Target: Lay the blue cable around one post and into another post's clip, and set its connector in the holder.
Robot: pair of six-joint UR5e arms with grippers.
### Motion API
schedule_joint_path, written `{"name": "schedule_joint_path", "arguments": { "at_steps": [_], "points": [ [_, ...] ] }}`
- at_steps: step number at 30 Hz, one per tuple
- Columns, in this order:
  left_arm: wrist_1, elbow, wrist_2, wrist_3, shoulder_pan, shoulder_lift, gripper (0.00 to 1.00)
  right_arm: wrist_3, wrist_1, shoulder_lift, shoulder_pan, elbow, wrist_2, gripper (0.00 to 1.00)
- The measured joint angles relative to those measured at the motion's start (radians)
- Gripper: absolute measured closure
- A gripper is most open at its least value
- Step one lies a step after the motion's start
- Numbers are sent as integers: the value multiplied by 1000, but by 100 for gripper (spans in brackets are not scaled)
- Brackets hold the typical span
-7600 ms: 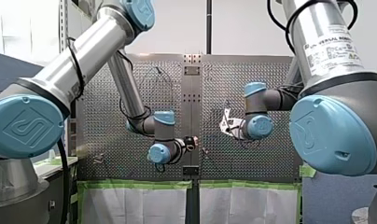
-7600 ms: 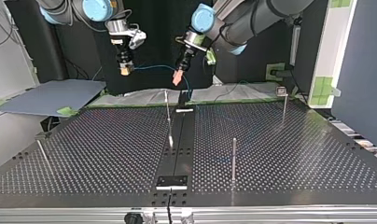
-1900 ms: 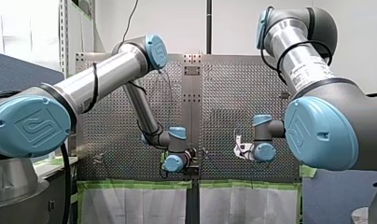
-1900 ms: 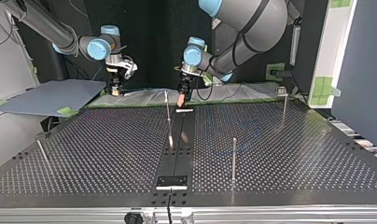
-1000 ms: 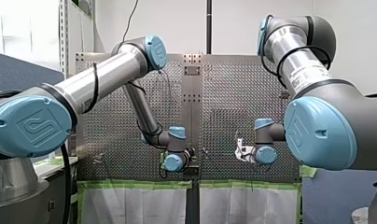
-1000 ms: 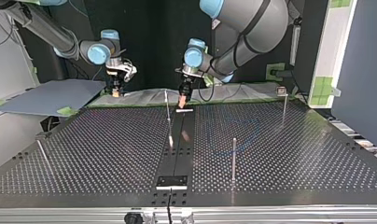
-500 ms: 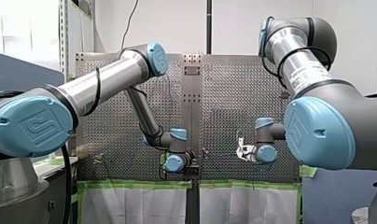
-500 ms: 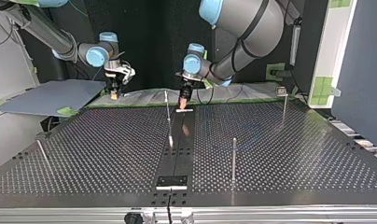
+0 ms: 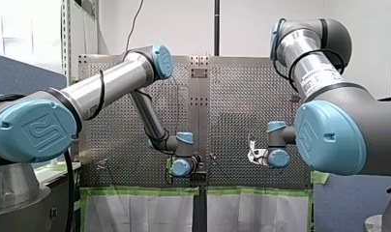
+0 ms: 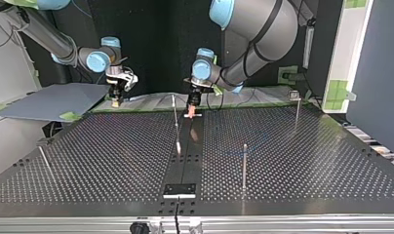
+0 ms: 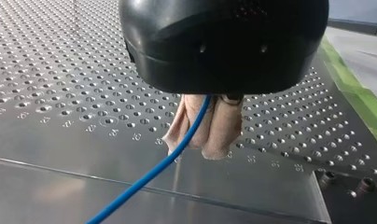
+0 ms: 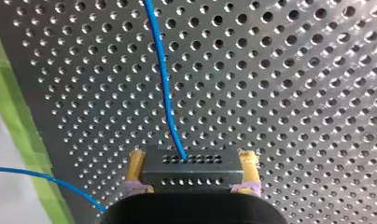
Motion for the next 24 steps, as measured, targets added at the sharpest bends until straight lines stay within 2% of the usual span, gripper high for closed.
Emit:
{"name": "schedule_joint_path", "arguments": {
  "at_steps": [4, 7, 14, 19, 24],
  "points": [
    [-3, 1, 9, 5, 0, 0, 99, 0, -27, 3, -4, -2, -23, 100],
    [-2, 1, 18, 7, -1, 0, 99, -1, -28, 18, -5, -17, -34, 100],
    [-5, 4, 24, 8, -2, 0, 99, -33, 30, 83, -9, -82, -37, 100],
    [-16, 10, 24, 16, -3, 0, 99, -31, 66, 101, -26, -125, -38, 100],
    [-28, 18, 23, 21, -4, 0, 99, -27, 66, 105, -40, -169, -39, 100]
  ]
}}
